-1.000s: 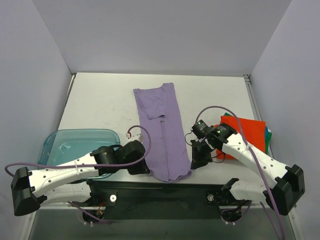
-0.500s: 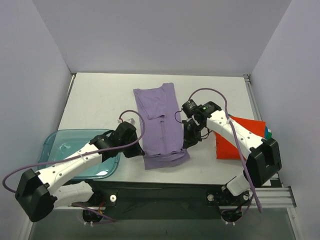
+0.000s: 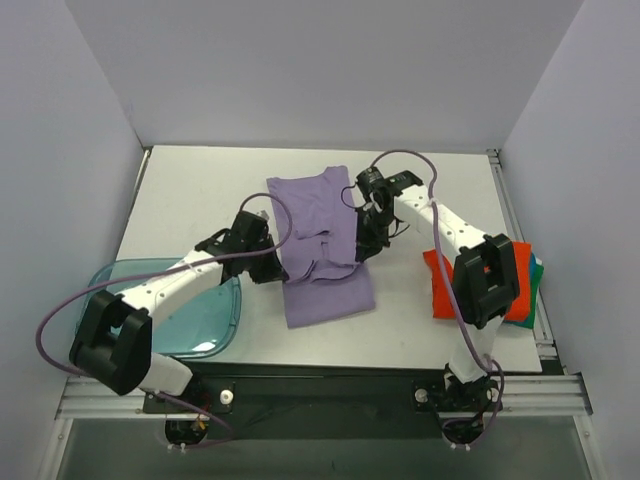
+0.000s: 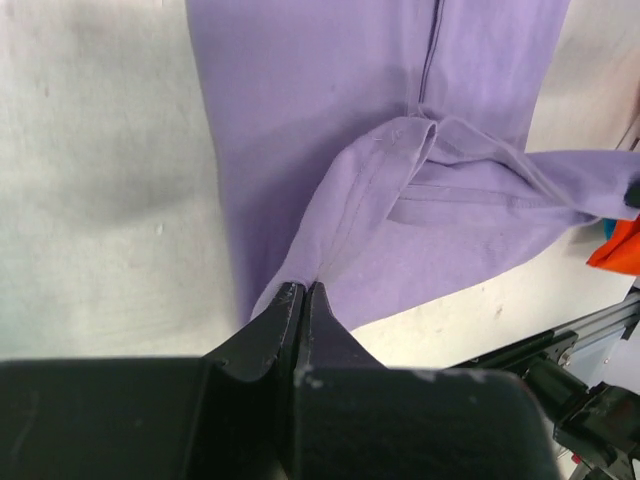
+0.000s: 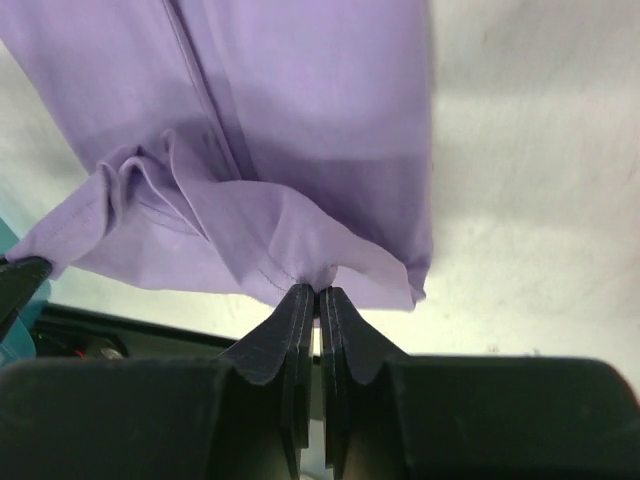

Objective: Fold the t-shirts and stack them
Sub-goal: Fold the folded rectangular tshirt in 1/3 of the way, then grab one side of the 2/3 rectangular tshirt with both arms

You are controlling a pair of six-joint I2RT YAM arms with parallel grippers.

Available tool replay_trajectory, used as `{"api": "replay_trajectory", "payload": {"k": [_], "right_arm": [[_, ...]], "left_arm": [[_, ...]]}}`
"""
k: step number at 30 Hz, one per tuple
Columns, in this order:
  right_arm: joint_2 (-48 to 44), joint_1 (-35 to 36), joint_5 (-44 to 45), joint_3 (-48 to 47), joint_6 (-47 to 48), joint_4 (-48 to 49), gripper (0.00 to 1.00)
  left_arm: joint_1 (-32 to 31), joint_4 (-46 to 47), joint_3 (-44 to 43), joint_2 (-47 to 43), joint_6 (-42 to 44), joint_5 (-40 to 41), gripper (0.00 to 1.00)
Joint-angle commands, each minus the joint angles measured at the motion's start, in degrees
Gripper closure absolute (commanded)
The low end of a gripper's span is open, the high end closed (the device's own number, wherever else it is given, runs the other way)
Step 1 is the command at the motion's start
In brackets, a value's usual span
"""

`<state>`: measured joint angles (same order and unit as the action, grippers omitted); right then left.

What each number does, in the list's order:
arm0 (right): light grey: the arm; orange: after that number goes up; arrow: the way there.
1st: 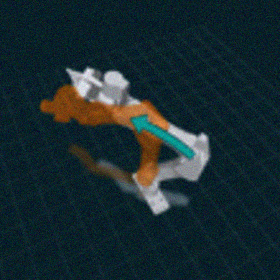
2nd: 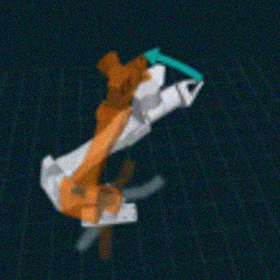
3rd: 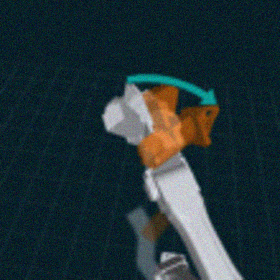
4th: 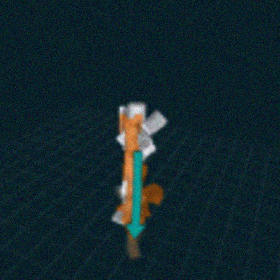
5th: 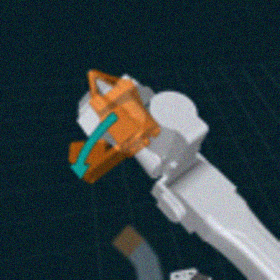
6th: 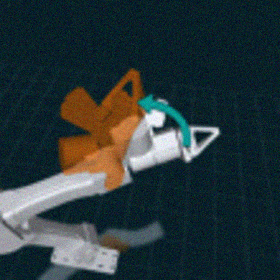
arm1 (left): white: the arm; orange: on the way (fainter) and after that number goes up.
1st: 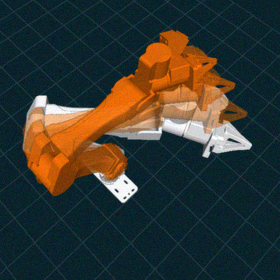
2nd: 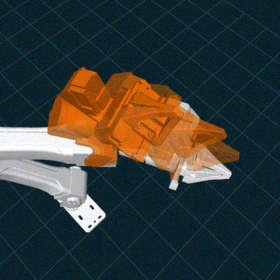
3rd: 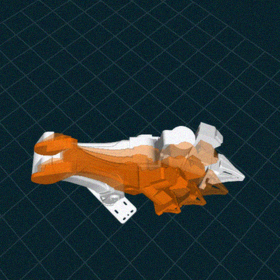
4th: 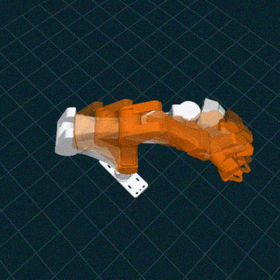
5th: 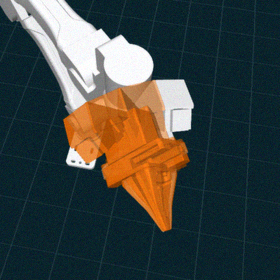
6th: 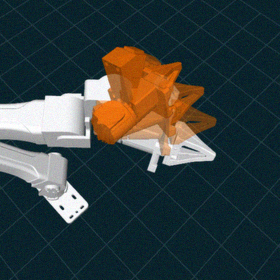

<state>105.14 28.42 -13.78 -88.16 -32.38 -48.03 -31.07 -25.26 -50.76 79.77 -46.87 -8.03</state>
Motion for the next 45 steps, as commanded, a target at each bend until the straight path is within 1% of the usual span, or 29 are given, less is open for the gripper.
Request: {"api": "replay_trajectory", "payload": {"k": [1, 6, 10, 14, 15, 16, 17, 18, 19, 20, 22, 24, 29, 32, 33, 34, 35, 36, 39, 40, 45], "right_arm": [[3.9, -2.1, 0.2, -5.3, 2.3, -1.6, 1.00], [10.5, -4.2, -0.5, -13.5, 3.0, -1.6, 1.00], [15.1, -6.2, -1.3, -18.3, 2.9, -1.7, 1.00], [19.1, -7.9, -2.7, -22.8, 3.3, -2.1, 1.00], [19.9, -8.6, -3.5, -24.1, 3.6, -2.2, 1.00], [22.0, -8.9, -4.5, -26.2, 3.9, -2.2, 0.97], [23.2, -9.2, -5.6, -27.4, 4.3, -2.2, 0.88], [24.1, -9.8, -8.0, -28.5, 4.7, -2.3, 0.65], [25.6, -10.0, -8.9, -30.4, 5.0, -2.4, 0.58], [25.9, -10.3, -9.5, -30.9, 5.1, -2.5, 0.49], [25.0, -10.8, -9.8, -31.3, 5.7, -2.4, 0.45], [23.0, -11.4, -9.5, -30.5, 6.7, -2.3, 0.43], [16.8, -12.9, -9.2, -21.9, 9.8, -1.9, 0.44], [11.9, -13.0, -9.2, -13.5, 11.1, -0.6, 0.46], [9.1, -13.0, -9.3, -8.2, 11.2, 0.8, 0.47], [7.6, -13.0, -9.4, -5.6, 11.1, 1.6, 0.48], [6.2, -13.0, -9.4, -3.1, 11.1, 2.4, 0.49], [3.4, -12.9, -9.4, 2.2, 11.1, 3.8, 0.50], [-1.2, -13.0, -8.9, 9.6, 10.8, 6.4, 0.57], [-2.3, -13.0, -8.9, 13.9, 10.7, 7.2, 0.58], [-6.2, -13.0, -9.2, 23.5, 9.7, 11.1, 0.64]], "left_arm": [[2.6, 5.8, -4.5, 2.9, 3.5, -2.6, 1.00], [7.0, 9.3, -7.2, 7.7, 4.4, -4.6, 1.00], [8.7, 10.0, -10.1, 11.6, 5.5, -5.6, 1.00], [10.1, 11.9, -13.3, 17.7, 6.4, -7.4, 1.00], [10.3, 11.8, -14.1, 18.7, 7.1, -7.3, 0.97], [10.5, 11.6, -15.8, 19.7, 7.3, -6.9, 0.77], [11.0, 10.8, -16.4, 20.9, 7.7, -5.5, 0.70], [11.1, 10.5, -17.1, 21.0, 7.9, -4.5, 0.65], [11.3, 10.2, -17.8, 21.0, 8.1, -3.3, 0.58], [11.5, 9.8, -18.0, 20.3, 8.2, -1.6, 0.55], [11.5, 9.4, -17.8, 19.2, 8.2, -0.2, 0.49], [11.4, 8.9, -17.2, 17.0, 8.4, 1.0, 0.48], [10.2, 10.6, -10.6, 11.5, 8.5, -1.5, 0.47], [8.5, 11.5, -6.2, 8.6, 8.0, -2.7, 0.47], [8.0, 11.6, -5.2, 7.9, 7.9, -2.9, 0.47], [6.8, 11.6, -4.2, 7.1, 7.8, -3.0, 0.47], [6.2, 11.4, -3.2, 5.7, 7.4, -3.0, 0.47], [5.5, 11.3, -1.4, 5.0, 7.1, -3.0, 0.47], [3.0, 11.0, 1.9, 2.7, 6.3, -3.3, 0.47], [2.4, 10.8, 2.6, 2.0, 6.0, -3.2, 0.47], [-1.2, 11.8, 7.2, 0.8, 3.6, -3.8, 0.46]]}}
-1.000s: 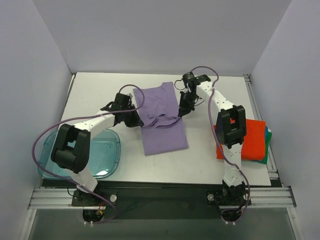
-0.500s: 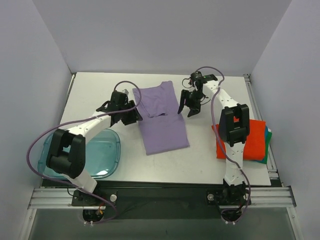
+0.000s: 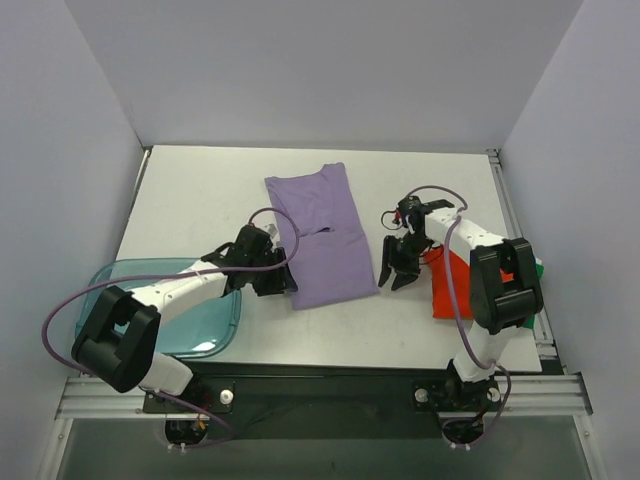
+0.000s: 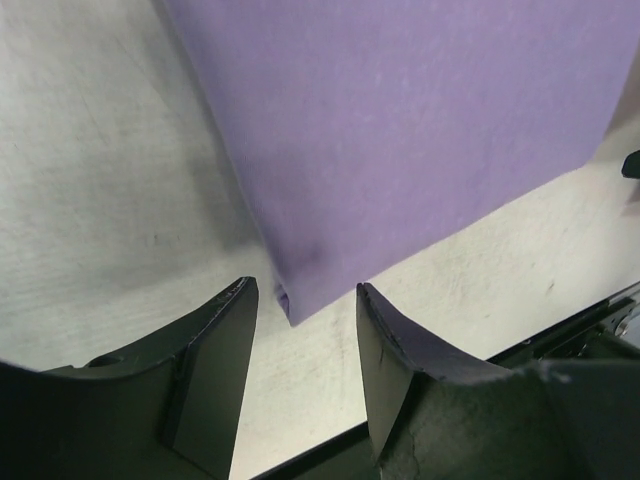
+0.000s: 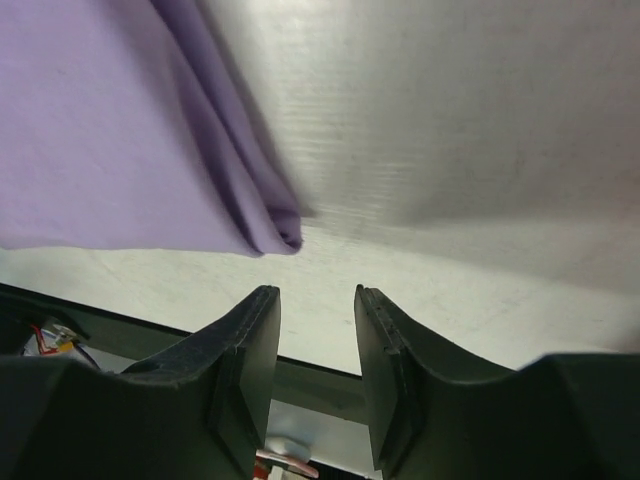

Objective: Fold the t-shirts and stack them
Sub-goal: Grab one side of the 2/3 rectangular tshirt with both arms

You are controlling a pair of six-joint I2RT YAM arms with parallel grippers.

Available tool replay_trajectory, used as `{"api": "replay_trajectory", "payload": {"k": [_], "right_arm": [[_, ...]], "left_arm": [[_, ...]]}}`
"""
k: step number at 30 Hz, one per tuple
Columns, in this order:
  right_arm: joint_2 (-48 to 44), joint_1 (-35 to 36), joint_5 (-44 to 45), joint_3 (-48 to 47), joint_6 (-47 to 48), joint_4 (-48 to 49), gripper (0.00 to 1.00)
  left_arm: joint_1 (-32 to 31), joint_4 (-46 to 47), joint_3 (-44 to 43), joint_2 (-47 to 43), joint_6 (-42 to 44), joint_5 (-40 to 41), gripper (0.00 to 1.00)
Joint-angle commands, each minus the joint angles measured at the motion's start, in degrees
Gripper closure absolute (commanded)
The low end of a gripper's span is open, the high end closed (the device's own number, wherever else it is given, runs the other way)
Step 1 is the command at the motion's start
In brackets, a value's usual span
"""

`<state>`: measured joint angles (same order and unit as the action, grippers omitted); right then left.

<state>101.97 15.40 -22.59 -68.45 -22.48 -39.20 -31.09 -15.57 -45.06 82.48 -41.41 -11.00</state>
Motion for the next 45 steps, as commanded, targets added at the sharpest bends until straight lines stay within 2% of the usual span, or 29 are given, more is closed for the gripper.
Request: {"api": "replay_trajectory", "payload": {"k": [1, 4, 17, 25, 34, 39, 44, 45], "right_arm": [[-3.3, 0.1, -0.3, 4.7, -0.4, 2.5, 0.64], [-3.6, 0.1, -0.2, 7.0, -0.6, 3.7, 0.64], [-1.9, 0.4, -0.5, 8.2, -0.5, 5.6, 0.61], [0.4, 0.7, -1.4, 6.6, -0.2, 6.3, 0.60], [2.5, 1.1, -2.9, 5.8, 0.2, 6.9, 0.61], [3.5, 1.4, -4.0, 4.7, 0.2, 7.6, 0.64], [5.1, 1.9, -4.3, 4.3, 0.0, 7.6, 0.77], [5.3, 1.9, -4.4, 4.4, -0.1, 7.5, 0.80]], "left_arm": [[-1.4, 2.5, 2.2, -2.0, -2.2, -1.0, 0.45], [-1.7, 5.4, 4.6, -0.7, -3.7, -2.8, 0.41], [-4.2, 4.7, 2.0, 6.2, -4.4, -0.8, 0.41], [-5.5, 3.5, 2.0, 7.8, -5.9, 0.4, 0.51], [-7.7, 1.9, 1.4, 8.9, -7.2, 2.6, 0.54], [-8.1, 0.8, 0.7, 9.8, -6.9, 2.9, 0.67], [-8.1, 0.0, 0.4, 10.8, -6.2, 3.4, 0.79], [-8.0, -0.2, 0.5, 10.9, -6.1, 3.4, 0.85]]}}
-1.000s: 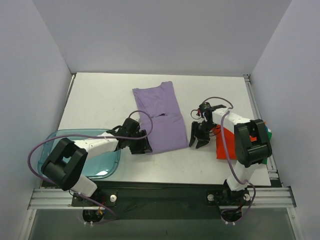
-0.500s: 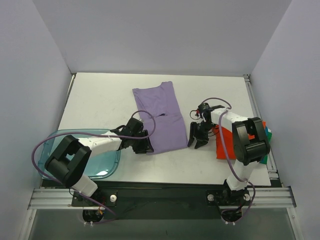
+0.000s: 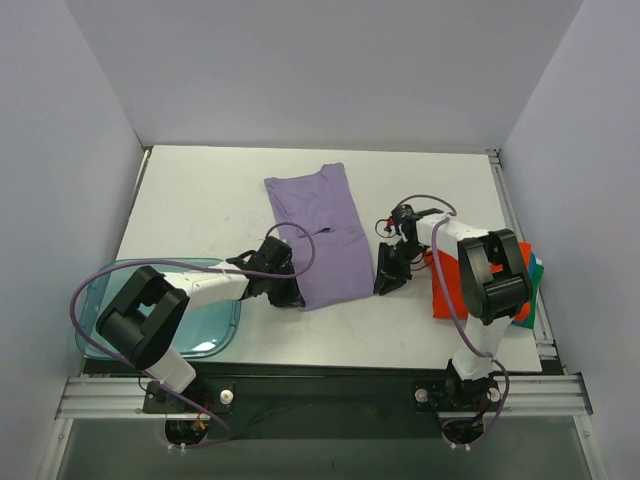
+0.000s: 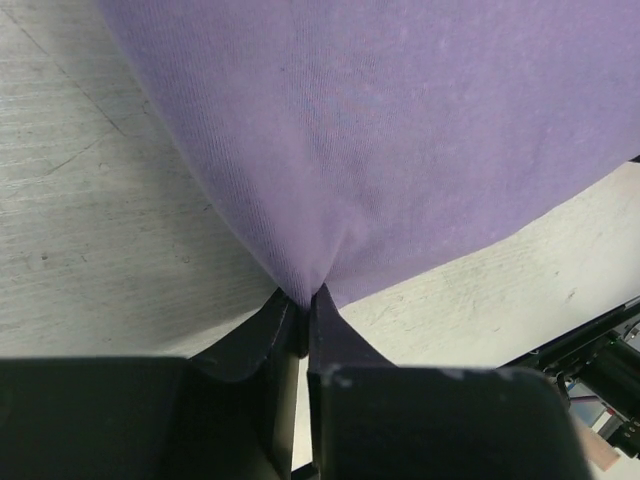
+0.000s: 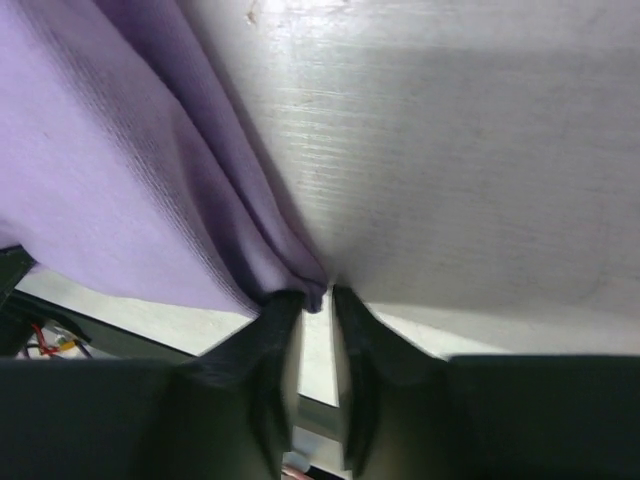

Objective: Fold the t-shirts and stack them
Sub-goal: Grab one side of the 2/3 rectangular tshirt with both arms

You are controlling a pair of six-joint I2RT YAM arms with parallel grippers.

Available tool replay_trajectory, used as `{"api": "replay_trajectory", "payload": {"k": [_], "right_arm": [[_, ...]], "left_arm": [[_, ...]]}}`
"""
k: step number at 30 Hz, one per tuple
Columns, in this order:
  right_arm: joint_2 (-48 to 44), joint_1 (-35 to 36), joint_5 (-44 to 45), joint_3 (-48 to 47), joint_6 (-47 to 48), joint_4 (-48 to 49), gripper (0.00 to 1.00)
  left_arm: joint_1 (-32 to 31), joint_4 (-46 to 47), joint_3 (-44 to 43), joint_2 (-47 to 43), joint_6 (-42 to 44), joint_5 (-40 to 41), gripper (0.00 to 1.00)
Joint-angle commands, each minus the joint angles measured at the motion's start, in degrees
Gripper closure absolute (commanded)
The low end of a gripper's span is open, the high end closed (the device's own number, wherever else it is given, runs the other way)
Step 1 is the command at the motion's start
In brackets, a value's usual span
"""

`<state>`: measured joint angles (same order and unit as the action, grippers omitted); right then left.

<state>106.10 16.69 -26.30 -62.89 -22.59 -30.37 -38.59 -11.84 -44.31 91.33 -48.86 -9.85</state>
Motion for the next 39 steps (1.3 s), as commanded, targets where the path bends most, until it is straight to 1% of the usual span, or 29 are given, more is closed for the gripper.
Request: {"api": "replay_trajectory", "payload": {"k": [1, 3, 4, 8, 12, 22, 27, 28, 29, 30, 31, 33, 36, 39], "right_arm": [[1.2, 0.6, -0.8, -1.1, 0.3, -1.4, 0.86], [1.2, 0.5, -0.6, -1.0, 0.4, -1.4, 0.93], [1.1, 0.5, -0.5, -1.0, 0.4, -1.7, 1.00], [-1.3, -0.4, -0.2, -0.6, 0.3, -3.2, 1.00], [-4.7, -1.7, -0.3, 0.7, 0.2, -4.4, 1.00], [-9.4, -1.8, -0.1, 7.4, -0.2, -4.9, 1.00], [-11.3, -1.8, -0.5, 9.5, -0.1, -4.8, 1.00], [-11.7, -1.9, -0.8, 9.8, 0.2, -4.8, 0.98], [-11.8, -1.8, -1.2, 10.2, 0.2, -4.8, 0.93], [-12.1, -1.9, -1.5, 10.3, 0.3, -4.7, 0.87], [-12.8, -1.8, -2.5, 10.6, 0.4, -4.5, 0.76], [-13.5, -1.8, -3.7, 10.9, 1.1, -4.3, 0.66], [-14.3, -1.7, -5.2, 10.9, 1.9, -4.2, 0.61], [-13.8, -1.7, -5.5, 11.4, 2.7, -4.0, 0.59]], "left_arm": [[-0.5, -4.1, -0.2, 2.1, 1.5, 2.2, 0.89], [-0.5, -4.2, -0.1, 2.4, 1.5, 2.2, 0.96], [-0.4, -4.5, 0.0, 2.4, 1.7, 2.2, 1.00], [-0.5, -6.6, 0.2, 1.6, 2.9, 4.1, 1.00], [-0.5, -10.7, 0.7, -0.6, 5.2, 8.4, 1.00], [-0.8, -12.9, 3.6, -5.6, 4.7, 10.5, 1.00], [-3.9, -11.1, 4.0, -7.3, 3.3, 9.8, 1.00], [-4.4, -10.8, 3.8, -7.4, 3.0, 9.8, 1.00], [-5.2, -10.4, 3.8, -7.5, 2.6, 9.8, 1.00], [-5.4, -9.7, 3.9, -7.6, 1.9, 8.5, 1.00], [-5.8, -9.4, 4.0, -7.7, 1.7, 8.4, 1.00], [-6.5, -8.9, 4.1, -7.8, 1.1, 8.3, 1.00], [-6.6, -8.7, 4.4, -8.0, 0.6, 8.3, 1.00], [-6.7, -8.7, 4.7, -8.3, 0.3, 8.2, 1.00]]}}
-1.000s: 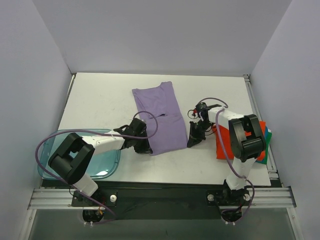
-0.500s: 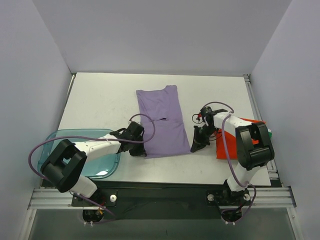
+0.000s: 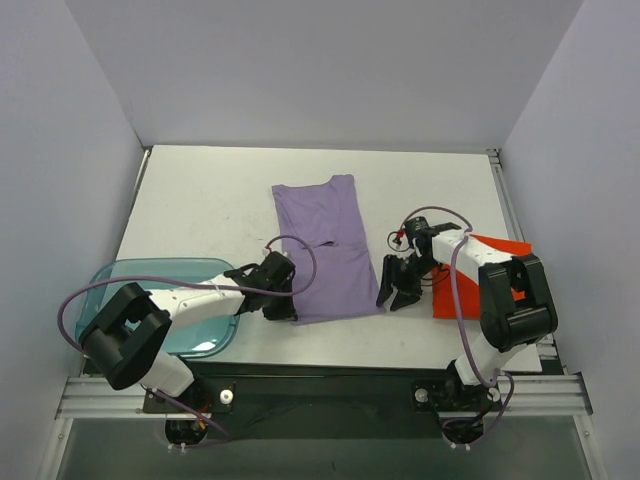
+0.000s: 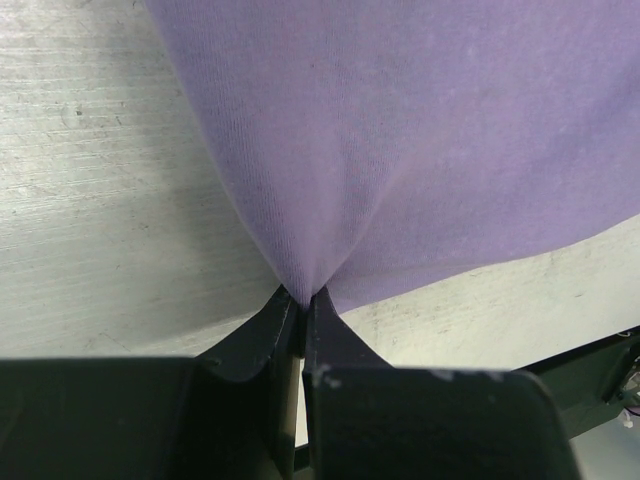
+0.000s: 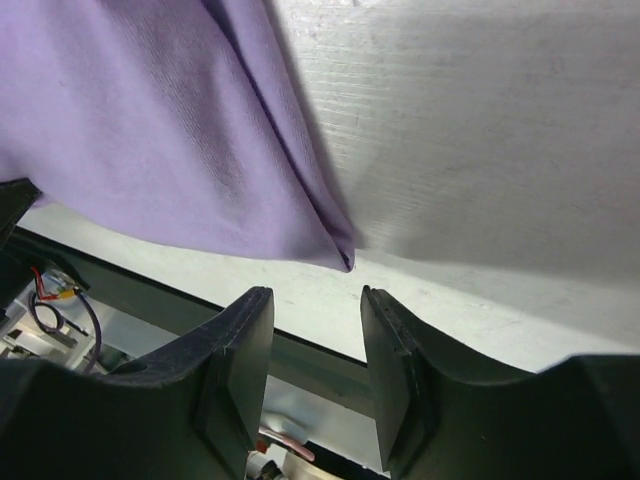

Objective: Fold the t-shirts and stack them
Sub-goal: Grab one side of the 2/3 rectangular tshirt with both arms

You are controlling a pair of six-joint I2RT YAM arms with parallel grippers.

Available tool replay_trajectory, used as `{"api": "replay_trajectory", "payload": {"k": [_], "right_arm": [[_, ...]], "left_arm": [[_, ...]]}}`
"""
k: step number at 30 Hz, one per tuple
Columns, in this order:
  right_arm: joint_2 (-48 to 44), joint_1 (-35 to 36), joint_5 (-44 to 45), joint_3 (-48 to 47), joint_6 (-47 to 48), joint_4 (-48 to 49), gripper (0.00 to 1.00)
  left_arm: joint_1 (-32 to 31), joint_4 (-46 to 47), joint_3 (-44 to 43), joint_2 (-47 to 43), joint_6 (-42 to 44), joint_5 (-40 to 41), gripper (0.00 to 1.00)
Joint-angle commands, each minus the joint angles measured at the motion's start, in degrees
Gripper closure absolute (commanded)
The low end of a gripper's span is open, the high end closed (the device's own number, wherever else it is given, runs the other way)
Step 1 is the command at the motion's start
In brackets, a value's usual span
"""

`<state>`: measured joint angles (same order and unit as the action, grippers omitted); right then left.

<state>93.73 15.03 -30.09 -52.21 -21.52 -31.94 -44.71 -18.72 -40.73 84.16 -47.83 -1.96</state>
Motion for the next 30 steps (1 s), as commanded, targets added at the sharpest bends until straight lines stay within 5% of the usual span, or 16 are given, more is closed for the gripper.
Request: {"api": "replay_trajectory", "payload": {"k": [1, 14, 17, 22, 30], "right_arm": [[-0.7, 0.0, -1.7, 0.8, 1.7, -2.2, 0.59], [5.1, 2.0, -0.9, 1.2, 0.6, 1.4, 0.62], [5.8, 2.7, -0.4, 1.2, 0.1, 2.1, 0.71], [4.5, 3.0, -0.7, 1.5, -0.5, 1.5, 1.00], [-4.2, 3.1, -0.4, 3.4, -1.5, -6.1, 1.00]], "left_arm": [[-0.6, -1.8, 1.2, -1.2, -0.8, 0.3, 1.00], [-0.5, -1.8, 2.8, -2.2, -1.5, 0.5, 1.00], [-0.5, -1.5, 2.9, -2.2, -1.6, 0.3, 1.00], [-0.5, -2.5, 2.8, -3.0, -1.6, 0.5, 1.00], [-0.6, -11.9, 1.1, -9.7, -0.8, -0.1, 1.00]]}}
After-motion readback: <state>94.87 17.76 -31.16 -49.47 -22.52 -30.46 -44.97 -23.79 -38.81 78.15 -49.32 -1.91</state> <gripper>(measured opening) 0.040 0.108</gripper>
